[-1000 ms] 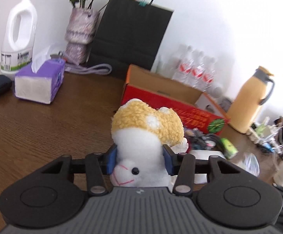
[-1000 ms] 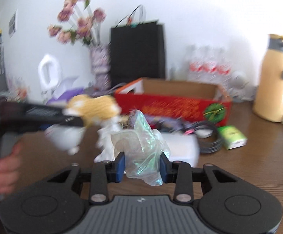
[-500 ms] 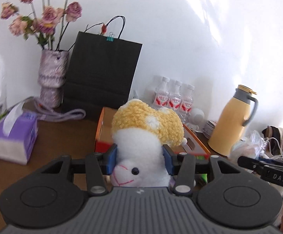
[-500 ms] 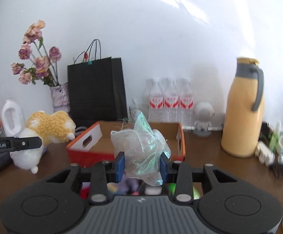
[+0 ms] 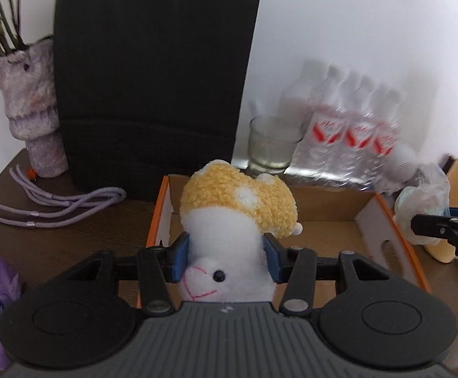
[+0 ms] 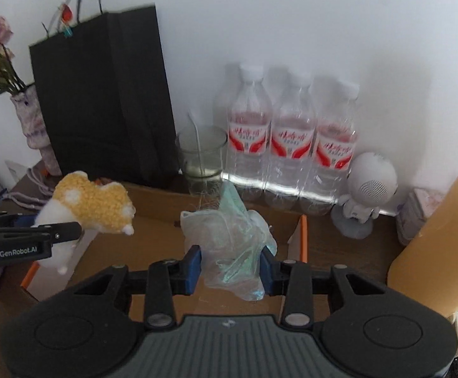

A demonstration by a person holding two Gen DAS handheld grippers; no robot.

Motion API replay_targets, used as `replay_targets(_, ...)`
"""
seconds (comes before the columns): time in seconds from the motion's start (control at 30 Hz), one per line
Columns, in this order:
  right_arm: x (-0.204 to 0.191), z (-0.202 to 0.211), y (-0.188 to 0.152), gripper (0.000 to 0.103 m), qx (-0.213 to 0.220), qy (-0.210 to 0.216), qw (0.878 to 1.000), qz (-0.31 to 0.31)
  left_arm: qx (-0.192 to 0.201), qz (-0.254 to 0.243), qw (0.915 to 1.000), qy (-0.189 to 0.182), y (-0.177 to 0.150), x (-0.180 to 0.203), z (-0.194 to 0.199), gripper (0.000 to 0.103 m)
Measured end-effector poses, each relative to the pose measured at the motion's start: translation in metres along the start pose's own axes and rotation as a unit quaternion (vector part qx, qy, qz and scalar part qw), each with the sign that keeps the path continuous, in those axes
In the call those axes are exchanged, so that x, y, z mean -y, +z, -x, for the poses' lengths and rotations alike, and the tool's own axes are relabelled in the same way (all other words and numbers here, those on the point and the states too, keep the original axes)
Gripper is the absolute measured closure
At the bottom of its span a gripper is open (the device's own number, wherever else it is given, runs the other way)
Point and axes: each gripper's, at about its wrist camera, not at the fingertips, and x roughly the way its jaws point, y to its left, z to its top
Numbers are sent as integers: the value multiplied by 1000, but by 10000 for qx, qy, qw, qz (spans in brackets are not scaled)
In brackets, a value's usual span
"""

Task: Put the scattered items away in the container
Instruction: 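Carry the sheep and bag into the cardboard box and release both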

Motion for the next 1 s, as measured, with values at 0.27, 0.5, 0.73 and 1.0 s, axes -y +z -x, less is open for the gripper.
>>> replay_targets(0.27, 4, -105, -9, 60, -1073, -179, 9940, -96, -545, -230, 9981, 173, -6, -13, -63, 49)
replay_targets(0.5, 15, -117, 4, 32, -1297, -197, 9909, -316, -665, -112, 9976, 160, 5, -13, -69, 37)
replay_targets(0.73, 23, -89, 8, 27, -1143, -128, 9917, -578, -412, -68, 9991, 63, 9, -15, -29, 20)
replay_targets(1.0, 13, -23, -19, 23, -974, 105, 9911, -907, -621, -132, 9972, 402, -6, -16, 33, 5)
